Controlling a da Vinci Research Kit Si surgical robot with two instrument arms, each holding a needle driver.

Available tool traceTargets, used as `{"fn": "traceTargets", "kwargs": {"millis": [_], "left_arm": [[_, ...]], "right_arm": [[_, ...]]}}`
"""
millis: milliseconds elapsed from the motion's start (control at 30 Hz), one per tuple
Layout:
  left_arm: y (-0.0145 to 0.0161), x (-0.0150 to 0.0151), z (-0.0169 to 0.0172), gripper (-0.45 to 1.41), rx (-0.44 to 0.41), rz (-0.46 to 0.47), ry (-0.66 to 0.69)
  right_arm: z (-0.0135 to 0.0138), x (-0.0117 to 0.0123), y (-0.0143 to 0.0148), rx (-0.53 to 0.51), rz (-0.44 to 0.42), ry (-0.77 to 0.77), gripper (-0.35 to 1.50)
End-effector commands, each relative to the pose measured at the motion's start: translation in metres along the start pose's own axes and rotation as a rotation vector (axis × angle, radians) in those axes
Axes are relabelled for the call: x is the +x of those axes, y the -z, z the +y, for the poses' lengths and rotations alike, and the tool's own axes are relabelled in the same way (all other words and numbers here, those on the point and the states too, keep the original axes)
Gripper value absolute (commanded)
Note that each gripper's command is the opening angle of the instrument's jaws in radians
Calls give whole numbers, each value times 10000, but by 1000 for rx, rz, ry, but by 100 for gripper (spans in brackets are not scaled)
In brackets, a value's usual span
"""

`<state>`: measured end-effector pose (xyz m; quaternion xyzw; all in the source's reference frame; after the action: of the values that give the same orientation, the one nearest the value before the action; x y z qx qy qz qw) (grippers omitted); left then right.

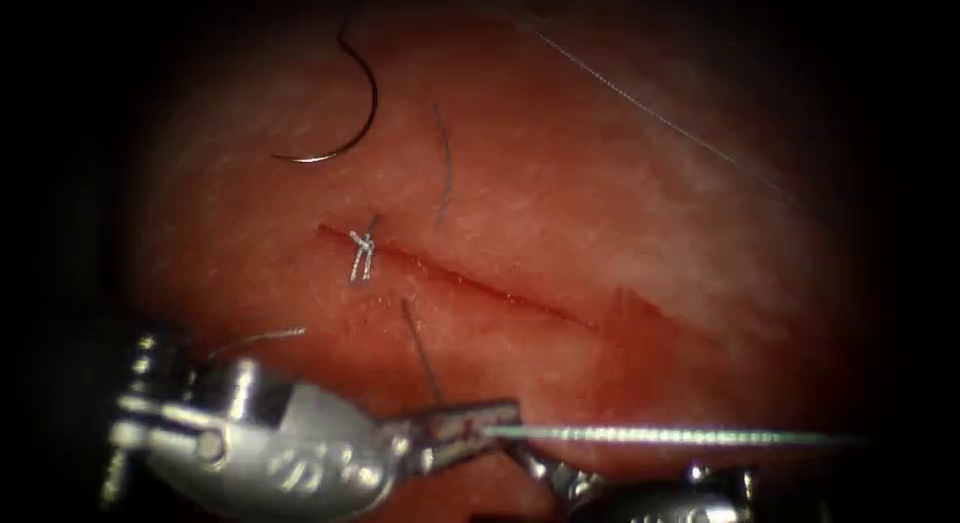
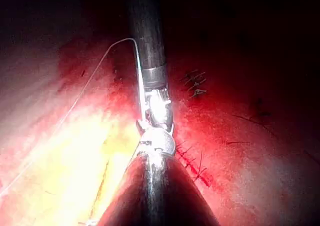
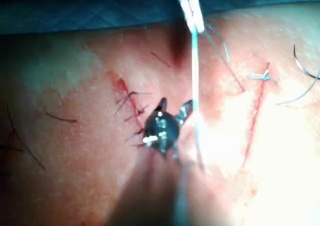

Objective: Wound Closure

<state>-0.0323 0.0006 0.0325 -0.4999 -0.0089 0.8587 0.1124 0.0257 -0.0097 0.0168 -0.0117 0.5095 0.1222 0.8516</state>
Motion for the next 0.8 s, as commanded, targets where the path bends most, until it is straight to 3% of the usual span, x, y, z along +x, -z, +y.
{"fn": "traceTargets", "kwargs": {"millis": [33, 133, 167, 433, 567, 800], "left_arm": [[-6, -10, 8, -45, -33, 35, 3], [-7, -31, -3, -45, -106, 121, -23], [-9, -48, -7, -45, -170, 159, -35], [-22, -85, -1, -45, -339, 248, -118], [-21, -89, 2, -45, -402, 271, -147], [-1, -97, 1, -45, -382, 241, -167]], "right_arm": [[-4, 3, -7, 13, 36, -4, 103], [8, 10, -5, 10, 82, -9, 103], [15, 16, -2, 7, 110, -15, 101], [56, 43, -8, -5, 201, 23, 94], [71, 50, -35, 49, 242, 68, 94], [72, 51, -102, 155, 293, 177, 94]]}}
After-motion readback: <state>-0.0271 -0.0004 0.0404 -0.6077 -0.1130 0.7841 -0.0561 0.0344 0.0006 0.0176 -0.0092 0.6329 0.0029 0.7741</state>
